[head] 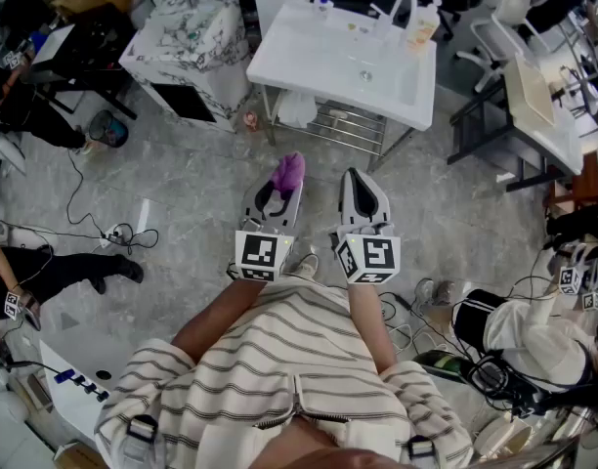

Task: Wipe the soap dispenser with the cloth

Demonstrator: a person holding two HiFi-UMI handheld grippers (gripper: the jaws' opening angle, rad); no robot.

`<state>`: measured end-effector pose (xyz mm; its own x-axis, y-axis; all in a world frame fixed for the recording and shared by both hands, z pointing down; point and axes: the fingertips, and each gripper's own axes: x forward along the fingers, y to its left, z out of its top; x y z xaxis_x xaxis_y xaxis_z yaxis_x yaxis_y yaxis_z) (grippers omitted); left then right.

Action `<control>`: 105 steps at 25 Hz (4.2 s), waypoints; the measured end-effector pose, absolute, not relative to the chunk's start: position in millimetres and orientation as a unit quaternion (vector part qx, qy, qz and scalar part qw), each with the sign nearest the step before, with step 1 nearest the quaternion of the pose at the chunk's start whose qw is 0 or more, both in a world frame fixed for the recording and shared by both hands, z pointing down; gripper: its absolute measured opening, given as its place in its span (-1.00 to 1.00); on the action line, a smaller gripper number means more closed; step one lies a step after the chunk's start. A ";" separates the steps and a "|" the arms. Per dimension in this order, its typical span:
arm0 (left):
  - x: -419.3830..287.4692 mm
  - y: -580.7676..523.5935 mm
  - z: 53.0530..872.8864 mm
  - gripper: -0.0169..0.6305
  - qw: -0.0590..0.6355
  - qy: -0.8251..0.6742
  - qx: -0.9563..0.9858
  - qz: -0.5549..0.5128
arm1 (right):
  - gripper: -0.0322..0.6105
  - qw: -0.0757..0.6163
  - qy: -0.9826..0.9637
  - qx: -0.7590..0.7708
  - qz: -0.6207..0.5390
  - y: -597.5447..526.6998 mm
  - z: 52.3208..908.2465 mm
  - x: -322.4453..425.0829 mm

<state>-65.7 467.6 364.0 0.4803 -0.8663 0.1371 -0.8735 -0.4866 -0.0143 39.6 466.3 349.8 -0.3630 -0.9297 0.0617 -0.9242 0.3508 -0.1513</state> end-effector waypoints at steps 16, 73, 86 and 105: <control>-26.7 468.2 374.7 -0.59 0.008 -0.518 0.852 0.071 | -0.91 0.038 0.834 -0.547 -0.067 469.6 355.1 73.1; -31.1 -98.1 423.9 -0.59 0.043 -0.442 0.891 0.092 | -0.91 -0.007 0.791 -0.599 -0.128 -105.2 410.7 53.8; -28.3 -147.7 463.6 -0.59 0.062 -0.474 0.872 0.106 | -0.91 -0.032 0.811 -0.570 -0.128 -168.8 455.7 54.6; -28.5 -186.9 499.6 -0.58 0.072 -0.490 0.861 0.114 | -0.67 -0.045 0.831 -0.540 -0.125 -247.3 535.6 44.6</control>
